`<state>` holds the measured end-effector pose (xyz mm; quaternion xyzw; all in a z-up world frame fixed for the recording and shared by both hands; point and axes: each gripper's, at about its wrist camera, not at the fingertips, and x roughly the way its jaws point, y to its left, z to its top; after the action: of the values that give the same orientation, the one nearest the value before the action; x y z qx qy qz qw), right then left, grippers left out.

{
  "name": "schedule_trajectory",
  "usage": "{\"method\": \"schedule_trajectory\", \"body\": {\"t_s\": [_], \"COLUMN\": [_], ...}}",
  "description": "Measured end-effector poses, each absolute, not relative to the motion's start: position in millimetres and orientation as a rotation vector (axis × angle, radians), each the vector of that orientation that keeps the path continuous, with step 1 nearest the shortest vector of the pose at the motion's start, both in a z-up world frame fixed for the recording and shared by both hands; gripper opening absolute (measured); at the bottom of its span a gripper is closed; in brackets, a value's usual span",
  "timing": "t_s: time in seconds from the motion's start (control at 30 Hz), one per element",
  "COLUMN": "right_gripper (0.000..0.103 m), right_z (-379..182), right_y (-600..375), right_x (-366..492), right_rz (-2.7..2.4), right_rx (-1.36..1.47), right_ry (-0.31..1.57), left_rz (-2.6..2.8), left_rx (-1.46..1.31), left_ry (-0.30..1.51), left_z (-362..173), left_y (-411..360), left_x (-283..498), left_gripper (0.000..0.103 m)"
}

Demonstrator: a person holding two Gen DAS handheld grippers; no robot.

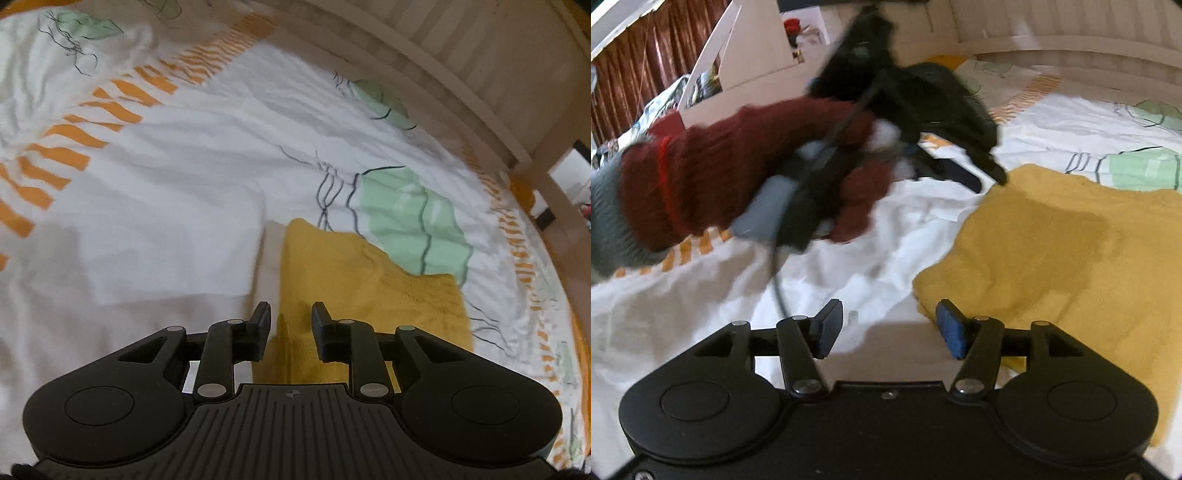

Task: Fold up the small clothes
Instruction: 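Open both tools and withdraw from the folded sweater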

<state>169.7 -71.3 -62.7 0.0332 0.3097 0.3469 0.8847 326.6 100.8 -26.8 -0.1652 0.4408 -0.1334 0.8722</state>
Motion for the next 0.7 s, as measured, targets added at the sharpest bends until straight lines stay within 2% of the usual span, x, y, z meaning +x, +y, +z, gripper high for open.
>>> {"method": "schedule_trajectory", "body": {"t_s": [0.17,0.47,0.7], "right_gripper": [0.069,0.070,0.070], "right_z": [-56.0,-57.2,-56.0], "right_y": [-89.0,-107.6,-123.9], "right_x": [162.1,153.1,147.1], "right_rz": [0.698,0.630,0.580], "right_rx": [0.114,0.195,0.251], "right_ry": [0.656,0.695,0.697], "left_rz": [-0.363,-0.450,-0.491], "left_rx": [-0.313,-0.288,-0.247], "left_ry": [0.878,0.841,0.925], "left_z": [-14.6,-20.4,-30.4], "left_y": [94.3,84.8,67.1], "left_x": [284.7,227.8,222.0], "left_gripper": [0.031,0.031,0.032]}}
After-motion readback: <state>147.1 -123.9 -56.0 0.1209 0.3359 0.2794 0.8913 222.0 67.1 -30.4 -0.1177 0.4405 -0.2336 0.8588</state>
